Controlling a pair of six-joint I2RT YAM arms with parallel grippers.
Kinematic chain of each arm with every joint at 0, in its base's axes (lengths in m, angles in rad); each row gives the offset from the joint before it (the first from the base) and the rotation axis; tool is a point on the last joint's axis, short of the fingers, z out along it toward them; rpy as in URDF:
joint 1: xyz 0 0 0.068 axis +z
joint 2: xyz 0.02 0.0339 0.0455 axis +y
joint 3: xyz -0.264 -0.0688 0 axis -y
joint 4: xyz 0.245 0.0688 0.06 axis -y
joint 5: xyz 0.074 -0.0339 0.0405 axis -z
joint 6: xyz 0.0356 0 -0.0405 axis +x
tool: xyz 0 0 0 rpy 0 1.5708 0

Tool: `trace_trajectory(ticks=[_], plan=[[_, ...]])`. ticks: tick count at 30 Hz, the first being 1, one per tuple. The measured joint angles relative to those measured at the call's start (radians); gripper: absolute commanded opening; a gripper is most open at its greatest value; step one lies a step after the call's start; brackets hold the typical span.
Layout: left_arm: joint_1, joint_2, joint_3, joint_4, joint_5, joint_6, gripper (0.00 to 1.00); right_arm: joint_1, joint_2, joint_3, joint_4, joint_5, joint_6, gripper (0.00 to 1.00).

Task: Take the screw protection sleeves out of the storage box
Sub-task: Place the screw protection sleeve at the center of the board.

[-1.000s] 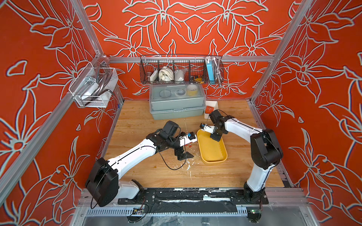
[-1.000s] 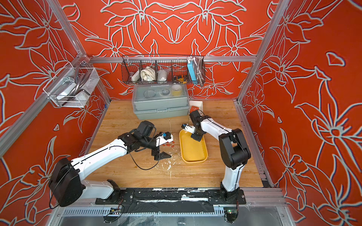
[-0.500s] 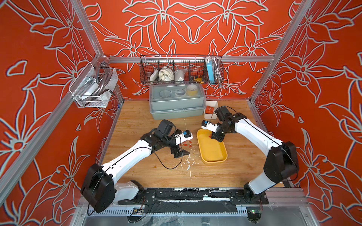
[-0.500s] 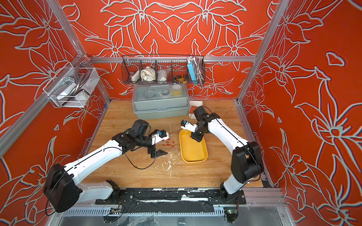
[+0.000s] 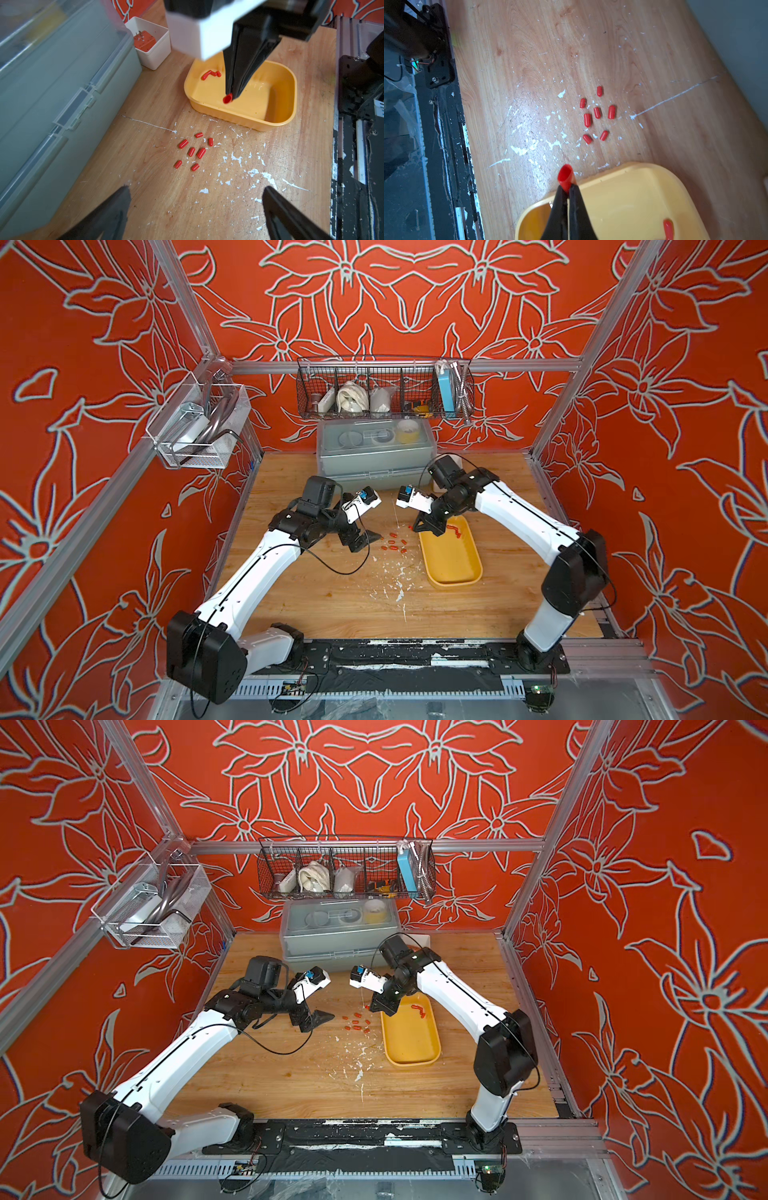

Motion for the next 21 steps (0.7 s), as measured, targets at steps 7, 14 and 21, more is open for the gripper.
trace_trajectory(ticks=[7, 14, 21], plan=[[0.027, -0.014, 0.0, -0.023, -0.002, -0.019, 0.98, 0.037, 0.217, 0.105, 0.05, 0.049, 0.105, 0.0], [0.033, -0.053, -0.008, -0.021, -0.001, -0.022, 0.98, 0.049, 0.406, 0.238, 0.087, 0.081, 0.185, 0.0], [0.043, -0.074, -0.014, -0.015, 0.008, -0.021, 0.98, 0.062, 0.549, 0.376, 0.095, 0.103, 0.235, 0.0]])
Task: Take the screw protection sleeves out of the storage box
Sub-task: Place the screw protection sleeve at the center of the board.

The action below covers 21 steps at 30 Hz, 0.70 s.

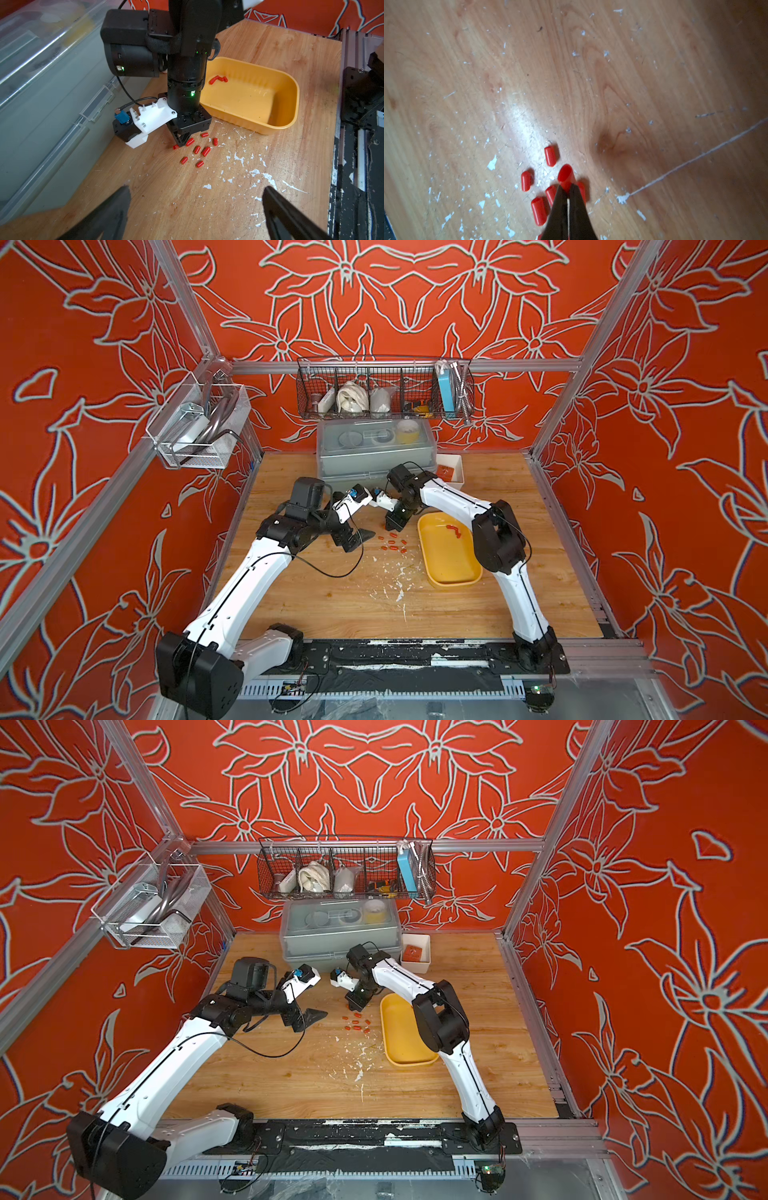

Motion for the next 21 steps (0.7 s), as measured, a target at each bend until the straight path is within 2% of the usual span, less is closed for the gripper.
trace_trajectory(ticks=[4, 13, 17, 21], plan=[[0.001, -0.001, -0.011, 0.0, 0.011, 0.001, 0.98, 0.002, 0.06, 0.055, -0.005, 0.024, 0.015, 0.01], [0.002, -0.029, -0.058, 0.0, 0.043, 0.019, 0.98, 0.003, 0.085, 0.086, -0.031, 0.028, 0.014, 0.18], [0.002, -0.034, -0.06, 0.001, 0.067, 0.024, 0.98, 0.002, 0.063, 0.086, -0.056, 0.025, 0.004, 0.24], [0.002, -0.034, -0.061, 0.002, 0.093, 0.023, 0.98, -0.005, -0.022, 0.06, -0.075, 0.023, -0.014, 0.28]])
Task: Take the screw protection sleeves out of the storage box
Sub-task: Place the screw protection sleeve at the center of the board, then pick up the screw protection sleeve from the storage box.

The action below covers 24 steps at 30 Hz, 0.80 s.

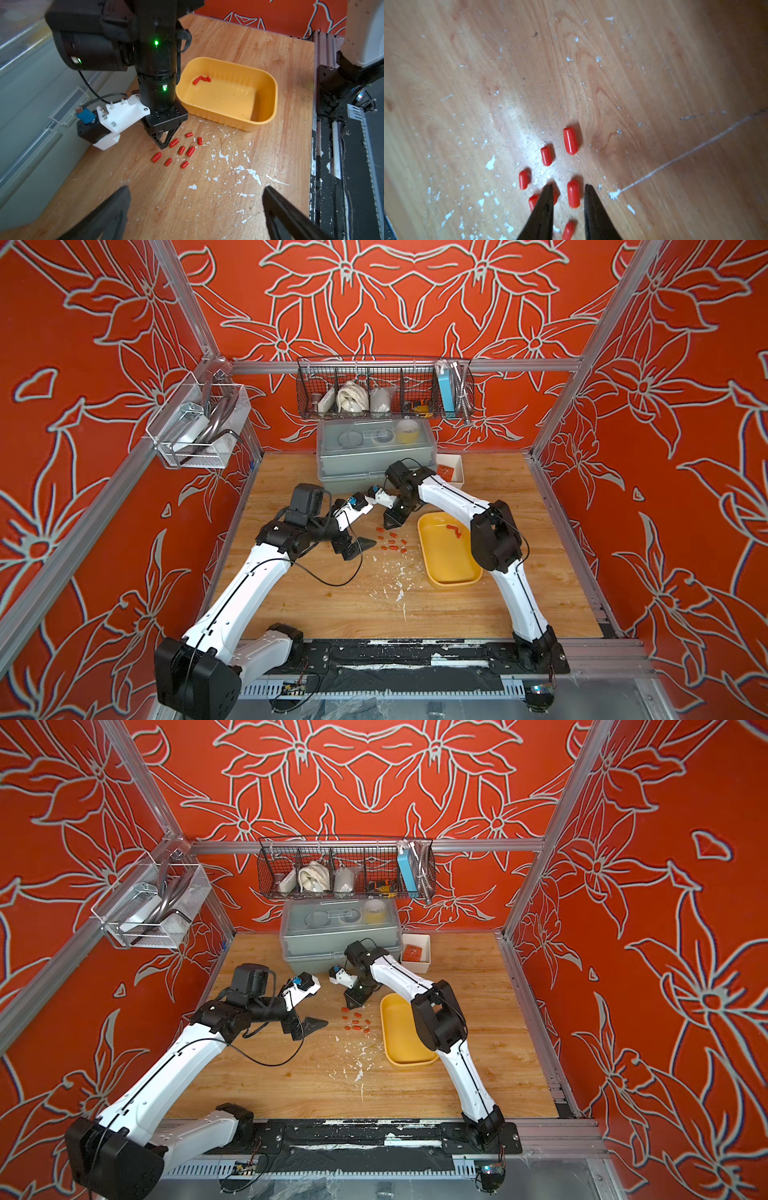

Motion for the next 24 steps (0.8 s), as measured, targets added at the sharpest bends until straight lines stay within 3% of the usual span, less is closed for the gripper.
trace_trajectory(ticks=[13, 24], plan=[[-0.011, 0.009, -0.063, 0.111, 0.12, -0.093, 0.98, -0.107, -0.467, -0.35, -0.003, -0.001, -0.107, 0.39], [-0.126, 0.101, -0.014, 0.072, 0.094, -0.05, 0.98, -0.253, -0.798, -0.697, 0.018, 0.092, -0.189, 0.5]])
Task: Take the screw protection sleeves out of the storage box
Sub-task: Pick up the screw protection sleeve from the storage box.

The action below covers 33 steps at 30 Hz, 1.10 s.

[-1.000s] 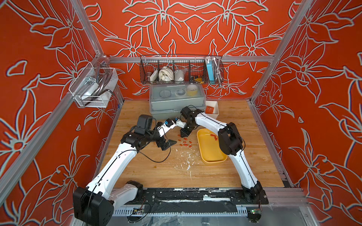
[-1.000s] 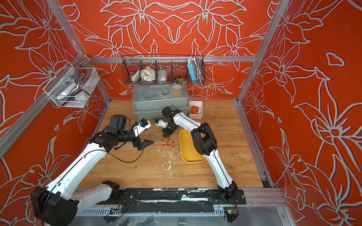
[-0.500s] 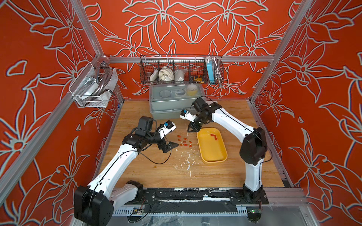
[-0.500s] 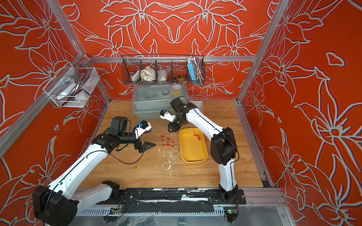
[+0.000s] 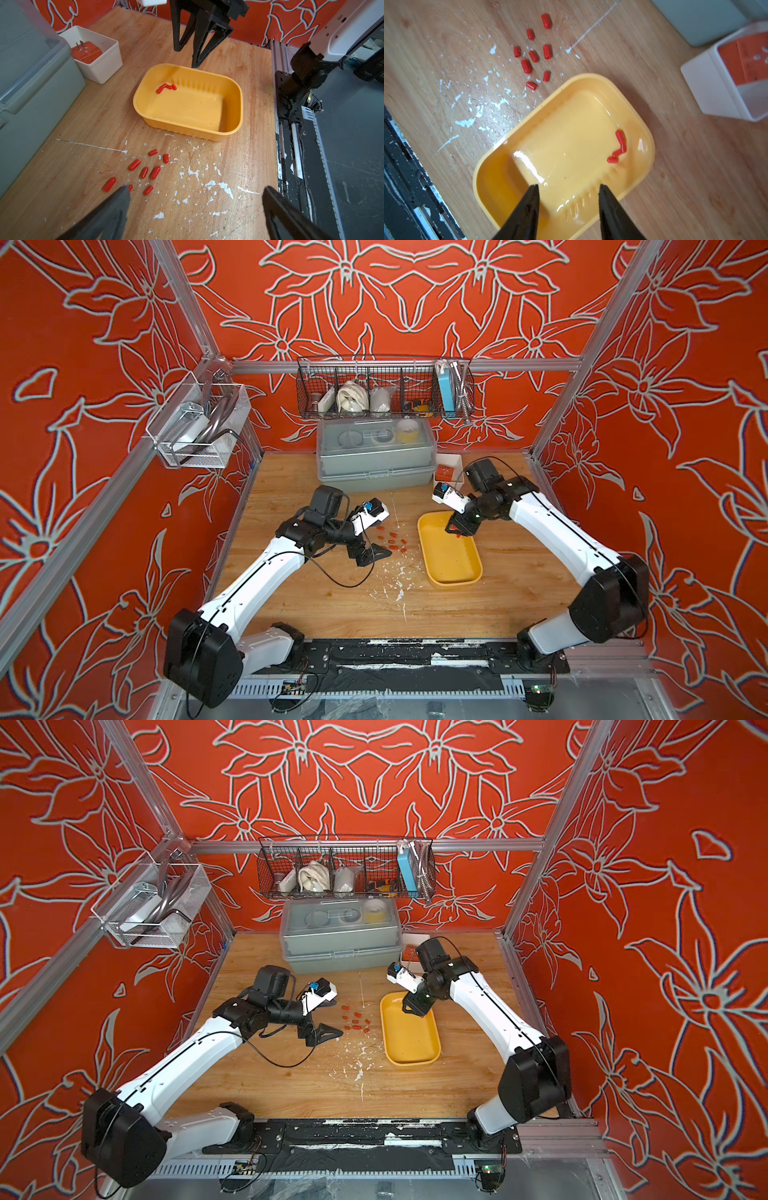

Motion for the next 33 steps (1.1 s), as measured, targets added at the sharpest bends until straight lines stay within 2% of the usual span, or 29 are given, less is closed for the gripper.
trace_trajectory(ticks=[5, 14, 22, 27, 33], plan=[[-0.047, 0.032, 0.032, -0.033, -0.029, 0.019, 0.98, -0.022, -0.08, -0.108, 0.035, 0.063, -0.023, 0.58], [-0.098, 0.106, 0.042, -0.025, -0.039, 0.02, 0.98, -0.033, -0.126, -0.193, 0.121, 0.088, -0.025, 0.68], [-0.129, 0.167, 0.051, 0.055, -0.035, 0.01, 0.98, -0.033, -0.143, -0.26, 0.217, 0.085, -0.029, 0.66], [-0.132, 0.167, 0.047, 0.078, -0.034, 0.013, 0.98, -0.033, -0.138, -0.269, 0.259, 0.08, -0.052, 0.6], [-0.132, 0.158, 0.006, 0.09, -0.036, 0.036, 0.98, -0.033, -0.041, -0.259, 0.312, 0.126, -0.082, 0.52]])
